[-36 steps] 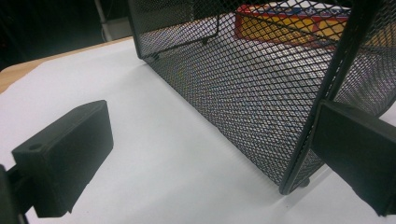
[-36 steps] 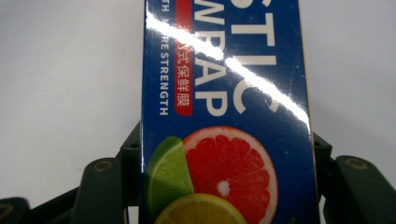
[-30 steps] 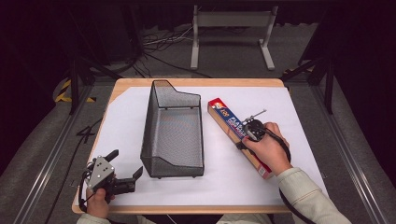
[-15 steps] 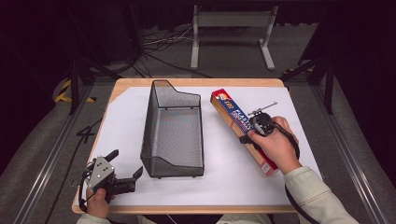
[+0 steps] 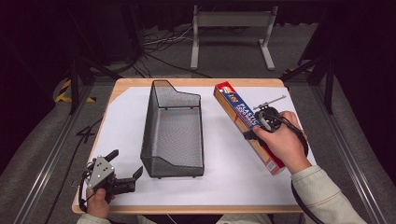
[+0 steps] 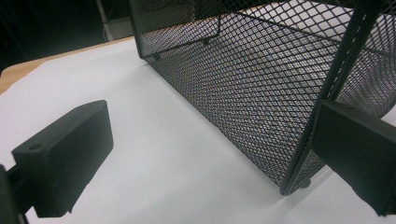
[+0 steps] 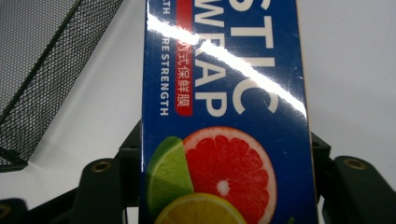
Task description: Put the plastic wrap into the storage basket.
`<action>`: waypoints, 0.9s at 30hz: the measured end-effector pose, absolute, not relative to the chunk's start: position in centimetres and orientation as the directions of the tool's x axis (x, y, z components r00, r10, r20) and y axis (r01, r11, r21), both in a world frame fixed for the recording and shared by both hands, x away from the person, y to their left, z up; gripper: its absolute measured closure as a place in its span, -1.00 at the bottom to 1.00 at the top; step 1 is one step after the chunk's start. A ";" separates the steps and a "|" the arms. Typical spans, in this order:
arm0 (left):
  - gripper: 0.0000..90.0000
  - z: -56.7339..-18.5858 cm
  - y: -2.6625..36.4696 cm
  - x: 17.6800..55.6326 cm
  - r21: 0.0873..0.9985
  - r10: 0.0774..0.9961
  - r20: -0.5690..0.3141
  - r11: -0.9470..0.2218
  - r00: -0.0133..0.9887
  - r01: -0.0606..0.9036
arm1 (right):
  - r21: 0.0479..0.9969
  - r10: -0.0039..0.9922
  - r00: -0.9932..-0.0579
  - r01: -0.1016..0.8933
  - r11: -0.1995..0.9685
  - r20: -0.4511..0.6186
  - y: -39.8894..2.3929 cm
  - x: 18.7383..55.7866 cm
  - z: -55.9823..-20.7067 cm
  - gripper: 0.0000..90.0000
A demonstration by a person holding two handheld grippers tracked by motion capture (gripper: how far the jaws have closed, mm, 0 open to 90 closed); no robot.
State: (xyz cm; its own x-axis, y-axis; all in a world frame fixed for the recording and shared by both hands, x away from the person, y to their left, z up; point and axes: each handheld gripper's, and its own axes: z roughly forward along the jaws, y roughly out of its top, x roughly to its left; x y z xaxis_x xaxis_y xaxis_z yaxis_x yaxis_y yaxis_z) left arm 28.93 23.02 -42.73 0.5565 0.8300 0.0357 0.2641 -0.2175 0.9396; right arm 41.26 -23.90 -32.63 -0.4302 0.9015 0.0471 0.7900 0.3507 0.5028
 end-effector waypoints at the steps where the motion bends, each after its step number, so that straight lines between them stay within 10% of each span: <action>1: -1.00 -42.7 23.0 28.9 0.939 0.830 0.036 -0.218 0.557 0.264 | 0.507 0.902 -0.429 0.789 0.347 0.049 -23.9 41.2 -32.5 -0.12; 27: -1.00 -42.8 23.1 29.0 0.939 0.830 0.037 -0.220 0.556 0.266 | 0.496 0.878 -0.456 0.801 0.334 0.144 -21.3 39.5 -29.8 -0.12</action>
State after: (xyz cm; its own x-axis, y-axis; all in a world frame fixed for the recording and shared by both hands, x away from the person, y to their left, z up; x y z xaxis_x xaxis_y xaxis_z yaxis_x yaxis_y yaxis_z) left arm 29.01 23.05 -42.82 0.5562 0.8302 0.0371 0.2659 -0.2200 0.9386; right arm 39.54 -21.33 -29.83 -0.4557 0.8783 0.1445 0.8015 0.3343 0.4958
